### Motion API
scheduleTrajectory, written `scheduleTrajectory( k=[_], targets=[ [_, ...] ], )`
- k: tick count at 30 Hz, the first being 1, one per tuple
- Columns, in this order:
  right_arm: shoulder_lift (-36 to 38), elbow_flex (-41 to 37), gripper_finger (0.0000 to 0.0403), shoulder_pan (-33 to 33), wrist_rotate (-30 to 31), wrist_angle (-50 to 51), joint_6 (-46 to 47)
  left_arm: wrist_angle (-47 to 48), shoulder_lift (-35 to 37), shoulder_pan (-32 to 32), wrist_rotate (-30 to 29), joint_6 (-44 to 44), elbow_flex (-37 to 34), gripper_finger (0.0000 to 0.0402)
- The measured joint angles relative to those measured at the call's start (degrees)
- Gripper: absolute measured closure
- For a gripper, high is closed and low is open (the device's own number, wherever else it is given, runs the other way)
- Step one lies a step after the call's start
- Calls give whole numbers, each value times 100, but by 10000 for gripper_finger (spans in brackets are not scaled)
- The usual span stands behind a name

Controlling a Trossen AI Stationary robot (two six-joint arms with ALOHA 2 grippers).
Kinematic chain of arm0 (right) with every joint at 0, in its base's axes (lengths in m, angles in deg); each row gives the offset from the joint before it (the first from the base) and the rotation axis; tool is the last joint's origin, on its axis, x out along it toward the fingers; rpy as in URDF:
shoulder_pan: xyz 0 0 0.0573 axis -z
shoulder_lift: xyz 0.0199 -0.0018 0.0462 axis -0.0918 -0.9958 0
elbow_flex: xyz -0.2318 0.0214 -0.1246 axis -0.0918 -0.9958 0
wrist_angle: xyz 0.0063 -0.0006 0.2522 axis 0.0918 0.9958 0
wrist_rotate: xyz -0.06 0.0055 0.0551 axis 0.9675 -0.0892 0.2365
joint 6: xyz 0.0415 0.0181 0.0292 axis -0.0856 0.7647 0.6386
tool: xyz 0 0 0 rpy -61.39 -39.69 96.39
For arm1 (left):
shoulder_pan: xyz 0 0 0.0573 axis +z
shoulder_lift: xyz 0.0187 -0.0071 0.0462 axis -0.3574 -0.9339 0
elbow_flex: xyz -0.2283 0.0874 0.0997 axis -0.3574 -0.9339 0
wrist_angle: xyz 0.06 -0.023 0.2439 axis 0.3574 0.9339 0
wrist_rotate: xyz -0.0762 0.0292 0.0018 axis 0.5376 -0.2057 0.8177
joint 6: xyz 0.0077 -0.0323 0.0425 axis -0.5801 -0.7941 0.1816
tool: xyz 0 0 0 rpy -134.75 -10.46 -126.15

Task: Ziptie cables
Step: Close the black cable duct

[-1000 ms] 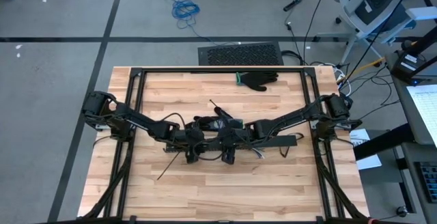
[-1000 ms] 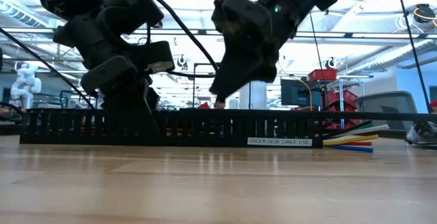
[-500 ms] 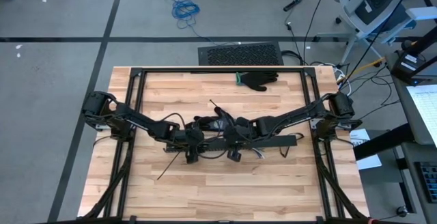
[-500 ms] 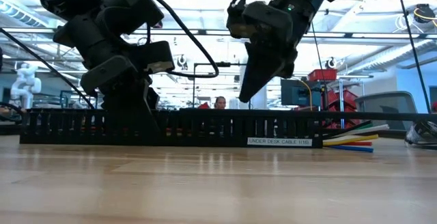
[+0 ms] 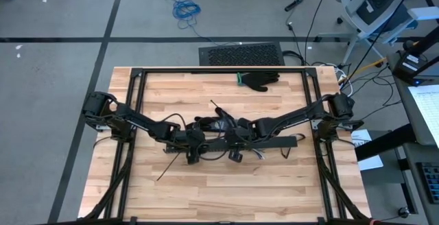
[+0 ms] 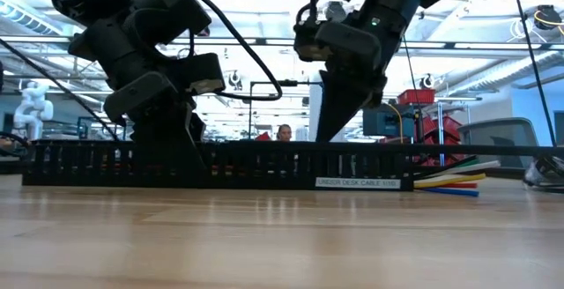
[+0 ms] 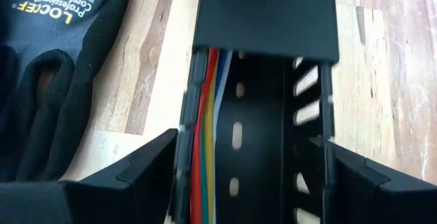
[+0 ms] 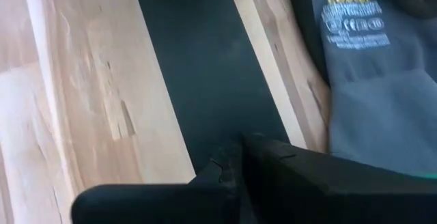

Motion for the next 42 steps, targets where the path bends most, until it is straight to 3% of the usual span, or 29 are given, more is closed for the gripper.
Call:
scheduleTrajectory(
  k=[7,17,27,42],
  targets=[
    [-117,-3,403,19,-37,-575,79,-3,2,0,-17,-2,0,119],
    [-116,-1,403,48,-47,-448,111,211,7,-5,41,182,4,119],
    [-113,-3,403,46,-30,-406,111,433,22,-4,87,464,26,167],
    [-339,-8,403,79,-71,-1041,288,344,13,0,96,463,4,166]
  ],
)
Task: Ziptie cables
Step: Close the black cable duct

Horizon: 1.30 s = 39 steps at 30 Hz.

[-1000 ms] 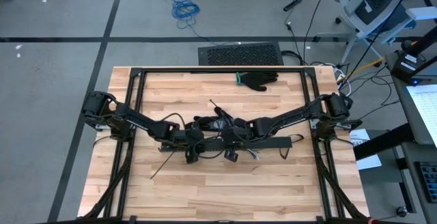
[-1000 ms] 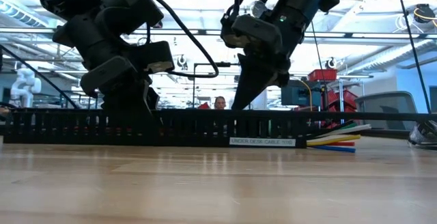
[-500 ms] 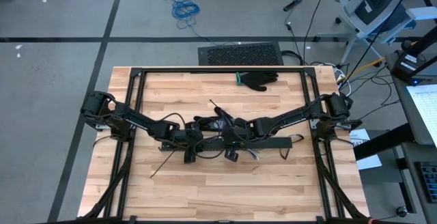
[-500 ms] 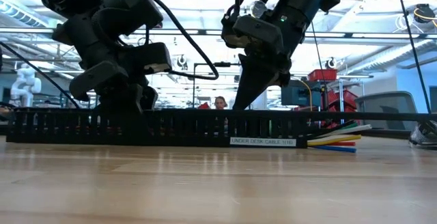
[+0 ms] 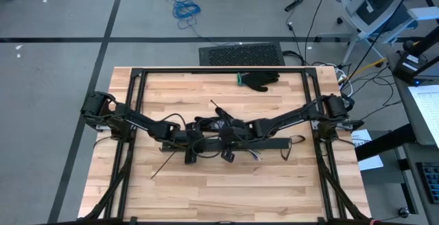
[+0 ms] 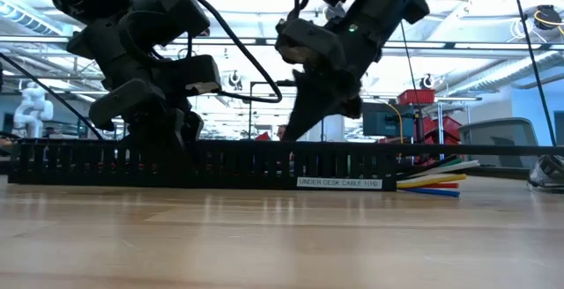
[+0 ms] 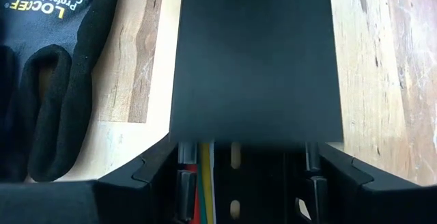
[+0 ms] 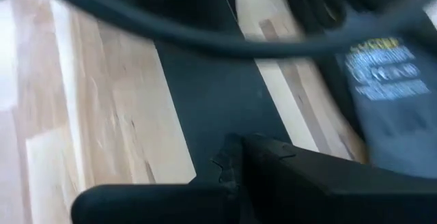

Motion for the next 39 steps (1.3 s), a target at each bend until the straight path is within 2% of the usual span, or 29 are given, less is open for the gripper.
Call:
scheduleTrajectory(
  k=[8,16,24,32,39],
  targets=[
    [-418,4,403,55,-247,-952,160,-25,-7,0,-5,-2,-7,166],
    [-432,-7,403,85,-298,-1318,228,-20,-7,-7,-163,15,11,165],
    [-535,-9,403,173,-316,-1558,124,20,-20,-4,-224,401,105,165],
    [-656,-28,403,307,-312,-2328,222,-21,-24,2,-269,408,114,165],
    [-479,25,402,343,-256,-2753,230,-119,-22,4,-363,448,142,165]
  ],
)
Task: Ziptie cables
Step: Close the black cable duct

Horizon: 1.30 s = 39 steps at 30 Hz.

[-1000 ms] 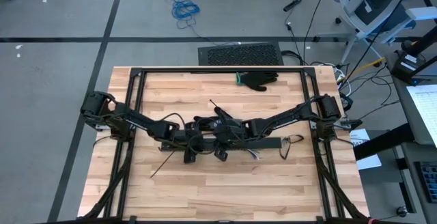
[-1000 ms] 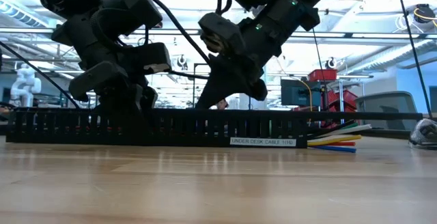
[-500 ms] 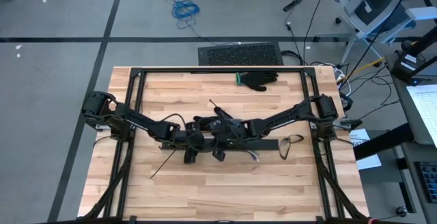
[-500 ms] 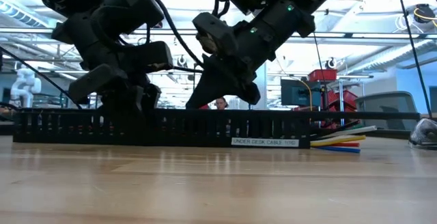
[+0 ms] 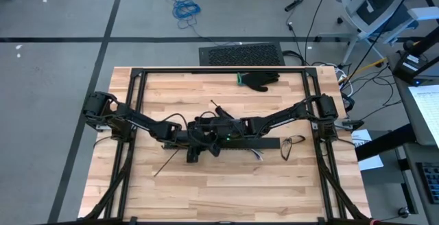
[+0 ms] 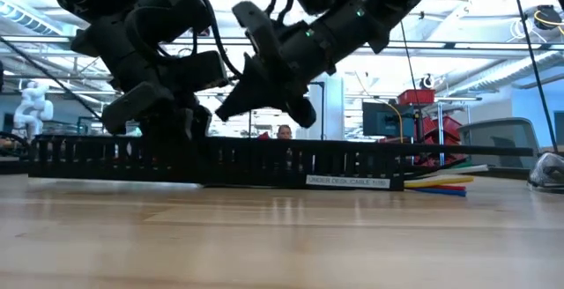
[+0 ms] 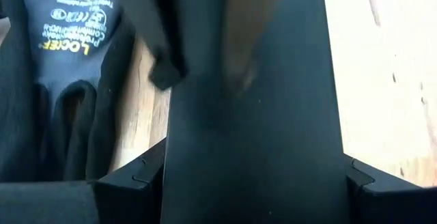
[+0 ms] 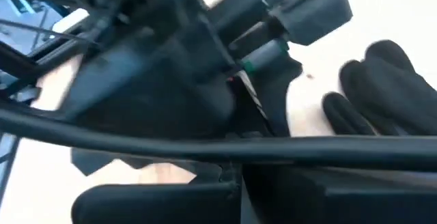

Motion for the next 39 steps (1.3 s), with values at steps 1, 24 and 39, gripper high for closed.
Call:
scheduleTrajectory(
  k=[1,24,39],
  targets=[
    [10,33,402,-4,-19,11,-4,21,0,2,-8,0,0,165],
    [1367,534,402,-276,-207,5427,-725,55,4,6,-63,-306,2,165],
    [1365,38,403,-372,164,5056,-460,31,6,6,-164,-315,-2,165]
  ],
)
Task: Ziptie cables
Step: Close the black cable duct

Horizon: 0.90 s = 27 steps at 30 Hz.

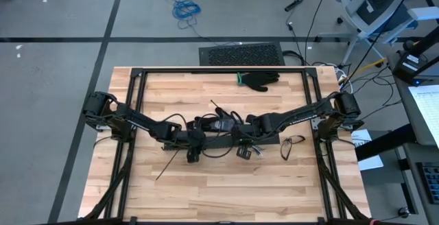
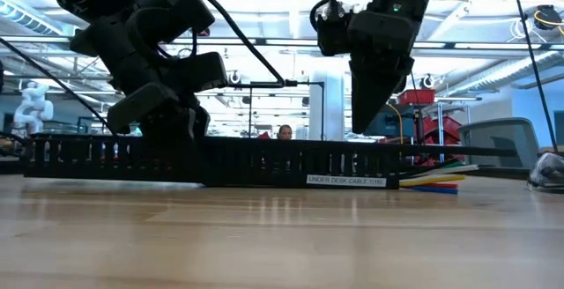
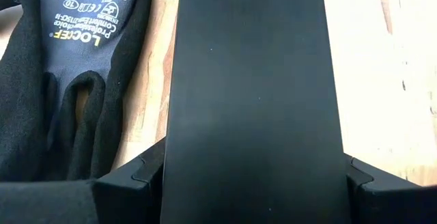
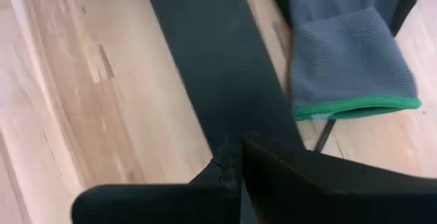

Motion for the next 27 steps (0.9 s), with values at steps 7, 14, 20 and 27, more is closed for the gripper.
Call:
scheduleTrajectory(
  k=[7,14,20,27],
  targets=[
    [-17,0,403,81,25,-77,-163,-1,1,0,-1,-2,0,165],
    [-397,14,403,105,26,-482,-265,70,1,-4,14,-5,-14,165],
    [-695,25,403,77,25,-1385,-185,55,1,-2,23,-5,-15,165],
    [-729,7,403,115,-70,-1891,-3,28,1,-2,22,13,-15,165]
  ],
)
